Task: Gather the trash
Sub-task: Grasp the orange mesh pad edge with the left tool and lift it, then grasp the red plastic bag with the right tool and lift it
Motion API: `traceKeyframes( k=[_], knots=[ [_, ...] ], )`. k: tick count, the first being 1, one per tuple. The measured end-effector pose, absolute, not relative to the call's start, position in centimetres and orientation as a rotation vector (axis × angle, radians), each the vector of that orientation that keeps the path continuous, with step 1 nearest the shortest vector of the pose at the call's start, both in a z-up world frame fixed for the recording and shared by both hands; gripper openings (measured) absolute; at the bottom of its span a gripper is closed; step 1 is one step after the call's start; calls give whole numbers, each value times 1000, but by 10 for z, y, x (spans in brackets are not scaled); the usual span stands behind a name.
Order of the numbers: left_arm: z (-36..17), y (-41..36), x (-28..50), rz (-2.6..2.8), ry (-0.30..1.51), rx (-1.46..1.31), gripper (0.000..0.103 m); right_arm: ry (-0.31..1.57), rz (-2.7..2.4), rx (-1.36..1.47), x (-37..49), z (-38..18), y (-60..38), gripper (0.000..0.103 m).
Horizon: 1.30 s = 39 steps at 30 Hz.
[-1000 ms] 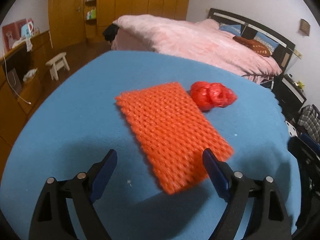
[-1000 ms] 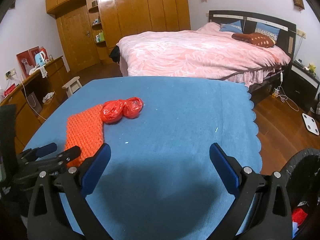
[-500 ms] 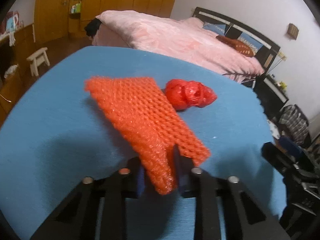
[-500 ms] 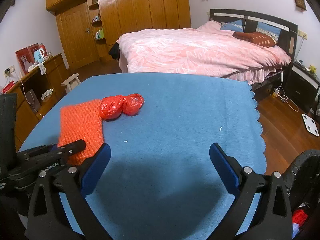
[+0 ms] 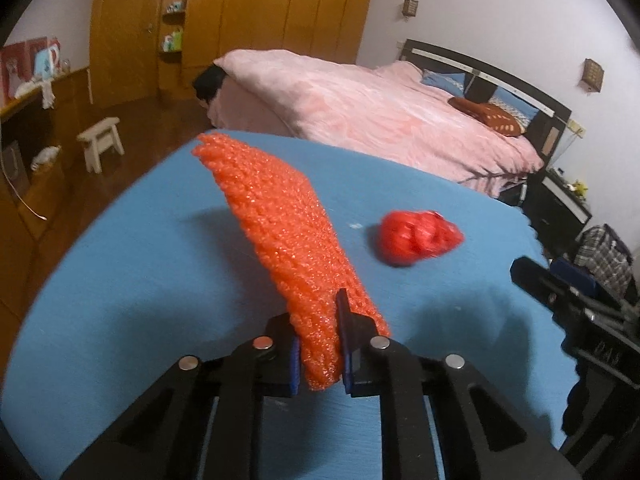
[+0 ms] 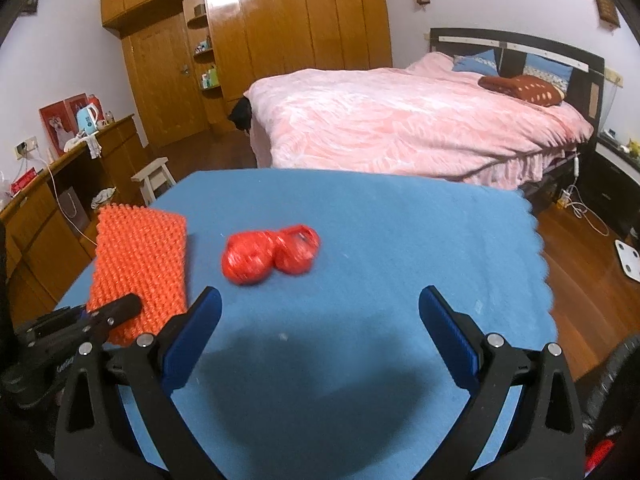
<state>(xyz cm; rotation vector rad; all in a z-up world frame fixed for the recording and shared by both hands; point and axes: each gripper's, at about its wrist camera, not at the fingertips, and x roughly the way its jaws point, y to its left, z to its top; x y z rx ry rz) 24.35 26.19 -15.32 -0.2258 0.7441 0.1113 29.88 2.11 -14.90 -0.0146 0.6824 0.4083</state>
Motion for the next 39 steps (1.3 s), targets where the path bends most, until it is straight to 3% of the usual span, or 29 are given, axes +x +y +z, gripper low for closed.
traceKeyframes(
  k=[21, 23, 24, 26, 28, 31, 39],
  knots=[
    [-156, 307, 245, 221, 718, -186, 15, 810, 455, -80, 370, -181, 94, 96],
    [-156, 308, 244, 222, 719, -186, 15, 824, 472, -81, 371, -183, 97, 88],
    [-156, 307, 244, 223, 719, -185, 15, 829, 484, -86, 370, -183, 98, 76],
    [-155, 306, 244, 224, 720, -185, 15, 844, 512, -87, 370, -185, 101, 69],
    [-154, 306, 243, 224, 718, -184, 15, 853, 539, -81, 367, -185, 101, 54],
    [-153, 304, 243, 221, 713, -176, 15, 853, 557, -81, 359, -183, 100, 47],
    [-135, 284, 235, 195, 689, -161, 15, 796, 547, -33, 339, -159, 75, 47]
  ],
)
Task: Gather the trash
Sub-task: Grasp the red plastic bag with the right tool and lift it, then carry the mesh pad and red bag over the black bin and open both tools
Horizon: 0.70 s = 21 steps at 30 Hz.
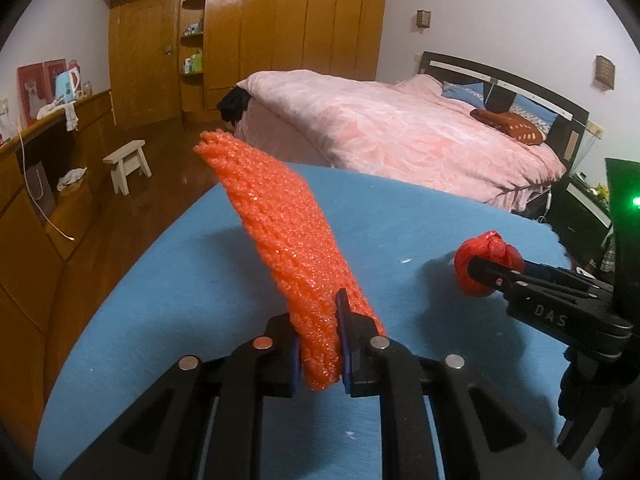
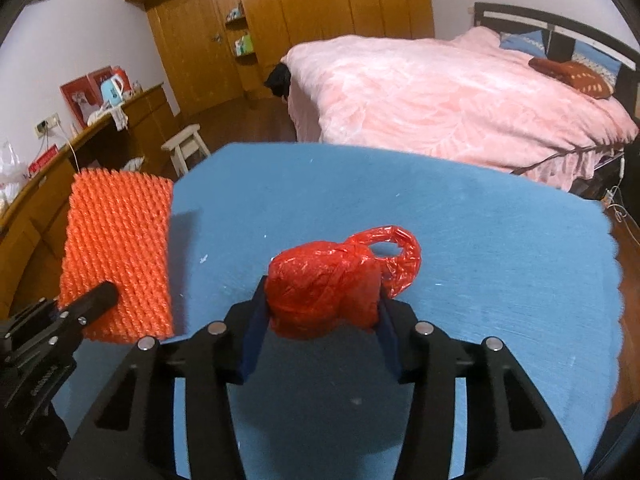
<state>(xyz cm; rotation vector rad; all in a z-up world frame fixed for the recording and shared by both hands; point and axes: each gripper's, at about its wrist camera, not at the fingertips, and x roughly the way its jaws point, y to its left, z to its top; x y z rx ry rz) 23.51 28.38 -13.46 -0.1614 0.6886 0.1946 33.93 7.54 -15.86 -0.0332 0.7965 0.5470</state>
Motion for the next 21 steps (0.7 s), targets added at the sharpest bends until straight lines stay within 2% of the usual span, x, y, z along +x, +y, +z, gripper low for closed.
traceKeyframes(
  k=[21],
  knots=[
    [-79, 183, 209, -12, 633, -121, 15, 625, 473, 65, 244, -86, -44, 47]
  ],
)
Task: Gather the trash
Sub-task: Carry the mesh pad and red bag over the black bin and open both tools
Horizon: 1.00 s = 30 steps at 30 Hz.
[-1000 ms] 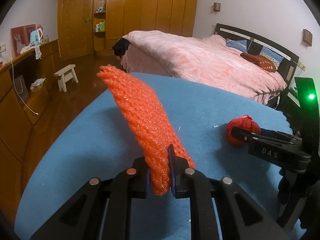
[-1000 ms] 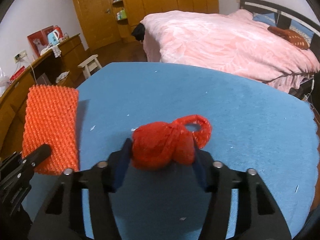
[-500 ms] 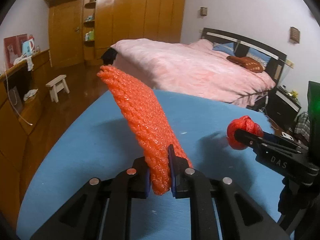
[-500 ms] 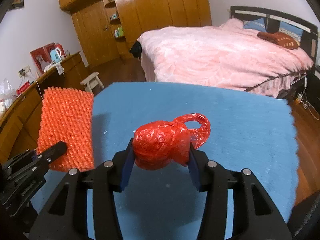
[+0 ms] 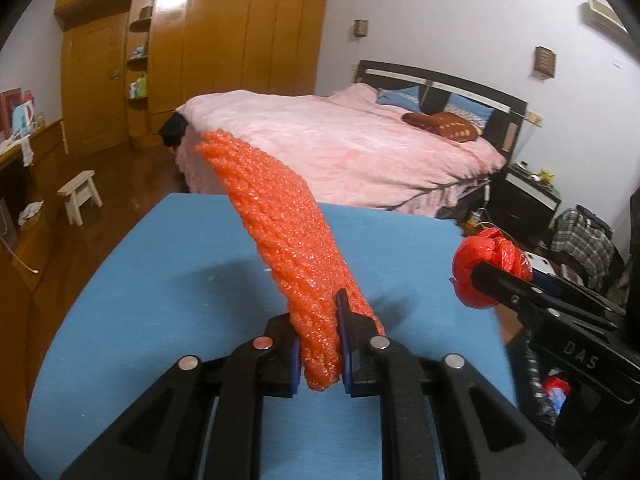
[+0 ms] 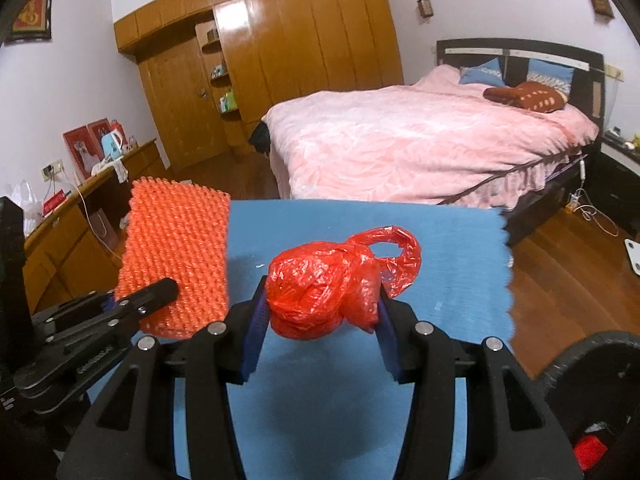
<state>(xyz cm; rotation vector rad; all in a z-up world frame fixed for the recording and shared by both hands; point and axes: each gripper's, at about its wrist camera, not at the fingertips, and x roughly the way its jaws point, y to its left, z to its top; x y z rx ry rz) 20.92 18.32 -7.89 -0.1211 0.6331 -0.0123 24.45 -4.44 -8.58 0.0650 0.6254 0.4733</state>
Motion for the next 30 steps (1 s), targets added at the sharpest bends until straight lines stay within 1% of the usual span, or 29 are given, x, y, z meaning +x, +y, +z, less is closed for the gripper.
traceKeyframes(
  k=[19, 30],
  knots=[
    [-52, 73, 185, -254, 598, -52, 15, 542, 343, 119, 167, -46, -163, 47],
    [-52, 8, 174, -392, 598, -11, 15, 537, 210, 137, 133, -48, -230, 47]
  ],
)
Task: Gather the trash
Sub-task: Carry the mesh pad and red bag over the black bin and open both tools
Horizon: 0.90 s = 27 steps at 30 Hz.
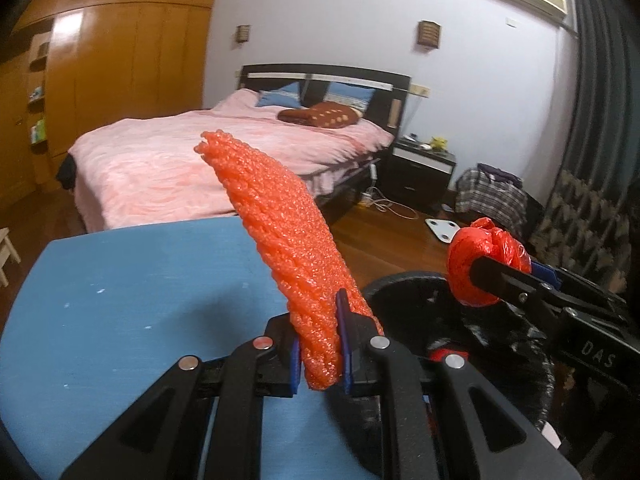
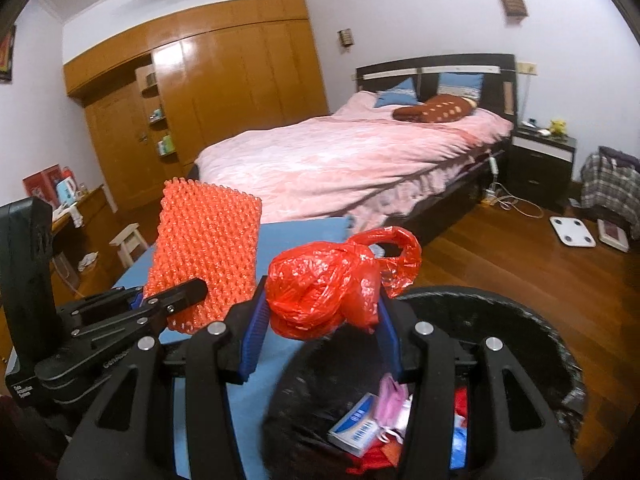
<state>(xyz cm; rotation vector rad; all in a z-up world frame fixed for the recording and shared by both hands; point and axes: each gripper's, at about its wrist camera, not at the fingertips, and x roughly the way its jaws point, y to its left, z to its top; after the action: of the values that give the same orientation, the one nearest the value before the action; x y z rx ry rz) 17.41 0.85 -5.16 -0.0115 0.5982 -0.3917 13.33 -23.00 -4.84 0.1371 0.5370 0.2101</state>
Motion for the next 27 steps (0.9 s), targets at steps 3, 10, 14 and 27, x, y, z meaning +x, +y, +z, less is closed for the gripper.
traceKeyframes(
  k=[3, 10, 14, 27],
  knots=[
    [-53, -9, 172, -424, 601, 2, 15, 542, 171, 144, 127, -53, -248, 47],
    [-59, -46, 171, -488, 611, 31, 15, 558, 96, 168, 115, -65, -283, 47],
    [-64, -65, 169, -521, 618, 50, 15, 571, 56, 181, 109, -75, -302, 47],
    [-84, -110, 174, -603, 672, 97, 15, 604, -6, 205, 102, -99, -333, 47]
  ],
)
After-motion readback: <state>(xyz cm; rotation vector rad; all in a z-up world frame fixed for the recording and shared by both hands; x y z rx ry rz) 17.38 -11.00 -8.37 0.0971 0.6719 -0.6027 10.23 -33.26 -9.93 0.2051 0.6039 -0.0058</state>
